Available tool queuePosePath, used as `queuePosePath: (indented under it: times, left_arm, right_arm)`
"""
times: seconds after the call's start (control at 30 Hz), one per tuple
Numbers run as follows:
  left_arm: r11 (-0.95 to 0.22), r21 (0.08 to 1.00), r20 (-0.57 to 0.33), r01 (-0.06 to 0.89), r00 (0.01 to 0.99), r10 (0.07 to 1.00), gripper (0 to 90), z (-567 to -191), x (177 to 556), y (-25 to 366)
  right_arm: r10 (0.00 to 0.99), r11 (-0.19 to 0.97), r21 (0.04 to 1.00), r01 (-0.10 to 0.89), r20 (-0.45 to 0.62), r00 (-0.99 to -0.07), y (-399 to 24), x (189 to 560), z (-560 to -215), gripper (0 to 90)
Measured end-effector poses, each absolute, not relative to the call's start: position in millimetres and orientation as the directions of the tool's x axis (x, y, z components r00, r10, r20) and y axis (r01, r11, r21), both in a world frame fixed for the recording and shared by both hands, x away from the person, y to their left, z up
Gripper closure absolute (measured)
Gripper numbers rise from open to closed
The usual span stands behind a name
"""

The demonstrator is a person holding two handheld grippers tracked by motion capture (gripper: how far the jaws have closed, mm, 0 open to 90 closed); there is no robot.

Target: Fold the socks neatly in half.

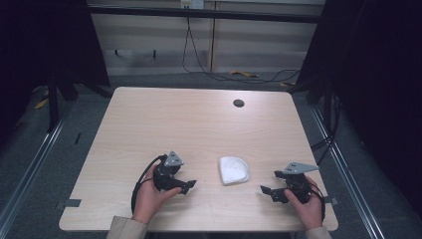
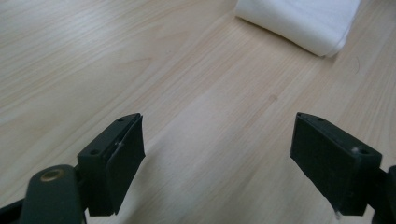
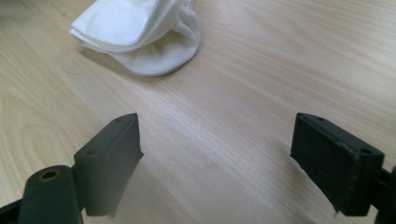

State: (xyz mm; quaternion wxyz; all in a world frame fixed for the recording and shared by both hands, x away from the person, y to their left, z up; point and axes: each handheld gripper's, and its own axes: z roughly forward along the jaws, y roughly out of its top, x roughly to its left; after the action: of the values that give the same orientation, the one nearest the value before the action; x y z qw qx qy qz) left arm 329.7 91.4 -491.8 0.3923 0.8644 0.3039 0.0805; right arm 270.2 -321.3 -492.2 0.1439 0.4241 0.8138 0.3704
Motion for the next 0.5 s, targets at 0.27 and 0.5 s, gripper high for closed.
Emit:
queuePosePath:
  times: [0.27, 0.5]
  left_arm:
    - [-0.484, 0.735, -0.101, 0.476, 0.782, 0.615, 17.6, -491, 332, 113]
    - [-0.448, 0.752, -0.105, 0.483, 0.76, 0.642, 17.7, -490, 333, 131]
  right_arm:
    - [0.793, 0.369, 0.726, 0.581, 0.08, -0.604, -328, 265, -493, 15.5]
    - [0.786, 0.388, 0.726, 0.569, 0.063, -0.615, -333, 262, -493, 15.5]
